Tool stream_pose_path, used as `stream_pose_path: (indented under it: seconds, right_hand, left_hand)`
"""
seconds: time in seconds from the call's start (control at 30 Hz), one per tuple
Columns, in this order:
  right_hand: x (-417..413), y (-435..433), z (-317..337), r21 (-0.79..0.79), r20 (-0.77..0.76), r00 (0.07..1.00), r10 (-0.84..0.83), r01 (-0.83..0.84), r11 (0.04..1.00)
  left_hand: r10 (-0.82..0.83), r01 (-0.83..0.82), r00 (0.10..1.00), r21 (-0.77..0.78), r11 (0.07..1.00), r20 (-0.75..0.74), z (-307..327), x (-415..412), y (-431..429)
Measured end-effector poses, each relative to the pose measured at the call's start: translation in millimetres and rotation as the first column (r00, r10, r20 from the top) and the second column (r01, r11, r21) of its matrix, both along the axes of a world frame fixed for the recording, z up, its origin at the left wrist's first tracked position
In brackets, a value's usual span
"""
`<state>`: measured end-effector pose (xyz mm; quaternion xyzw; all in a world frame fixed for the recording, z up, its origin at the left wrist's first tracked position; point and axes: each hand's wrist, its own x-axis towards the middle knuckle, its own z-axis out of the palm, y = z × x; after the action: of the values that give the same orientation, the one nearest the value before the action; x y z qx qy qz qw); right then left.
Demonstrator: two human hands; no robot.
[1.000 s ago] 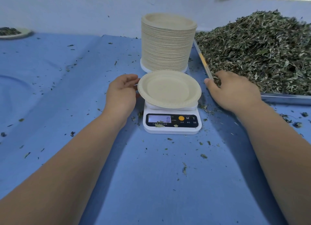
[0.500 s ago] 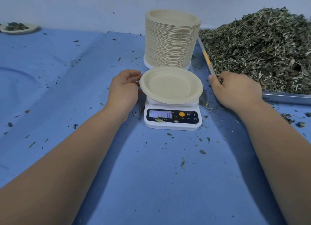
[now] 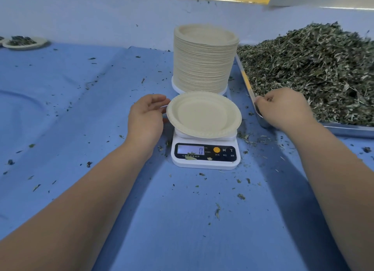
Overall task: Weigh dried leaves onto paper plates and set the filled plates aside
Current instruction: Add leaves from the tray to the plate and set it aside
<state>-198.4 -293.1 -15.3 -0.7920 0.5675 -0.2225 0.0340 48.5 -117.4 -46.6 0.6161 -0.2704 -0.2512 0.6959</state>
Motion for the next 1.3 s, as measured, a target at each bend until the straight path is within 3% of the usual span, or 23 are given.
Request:
stream_pose_path:
  seconds: [0.2, 0.33, 0.5, 0.67, 0.77, 0.87, 1.03, 1.1, 1.2, 1.3]
  right_hand:
    - [3.1, -6.1, 8.2, -0.017, -0.023, 1.0, 0.014, -0.015, 1.0]
    - [18.0, 6.3, 20.8, -0.172, 0.102, 0.994, 0.025, -0.007, 0.985]
    - [65.6, 40.3, 45.8, -0.253, 0.247, 0.933, 0.26, -0.197, 0.947]
    - [111.9, 75.3, 46.6, -0.153, 0.132, 0.88, 0.456, -0.437, 0.886]
    - [121.4, 81.9, 39.7, -0.022, 0.062, 0.856, 0.513, -0.513, 0.858]
    - [119.2, 80.9, 37.8, 0.03, 0.085, 0.84, 0.536, -0.54, 0.841]
    - [101.2, 64.6, 41.6, -0.051, 0.277, 0.839, 0.469, -0.474, 0.879]
    - [88.2, 50.0, 39.6, -0.119, 0.279, 0.875, 0.396, -0.378, 0.918]
    - [64.2, 20.8, 22.2, -0.163, 0.172, 0.971, 0.169, -0.141, 0.977]
    - [48.3, -2.6, 5.1, -0.019, -0.022, 1.0, -0.005, 0.005, 1.0]
  left_hand:
    - [-0.02, -0.001, 0.98, -0.103, 0.995, -0.2, 5.6, 1.7, -2.1]
    - [-0.056, 0.019, 0.956, -0.127, 0.992, -0.289, 6.2, 2.2, -2.3]
    - [-0.074, 0.036, 0.943, -0.119, 0.992, -0.325, 5.2, 3.2, -3.8]
    - [-0.102, 0.075, 0.951, -0.102, 0.992, -0.292, 5.0, 1.9, -3.7]
    - [-0.117, 0.094, 0.957, -0.096, 0.991, -0.267, 4.6, 0.4, -3.0]
    - [-0.118, 0.097, 0.96, -0.092, 0.991, -0.253, 5.2, 0.1, -2.5]
    - [-0.108, 0.097, 0.97, -0.06, 0.993, -0.22, 6.4, -2.0, -3.8]
    - [-0.104, 0.097, 0.974, -0.044, 0.994, -0.2, 6.9, -3.0, -2.9]
    - [-0.068, 0.069, 0.984, 0.0, 0.998, -0.168, 9.0, -6.3, -2.1]
    - [-0.073, 0.079, 0.987, 0.037, 0.996, -0.14, 11.8, -9.5, 0.0]
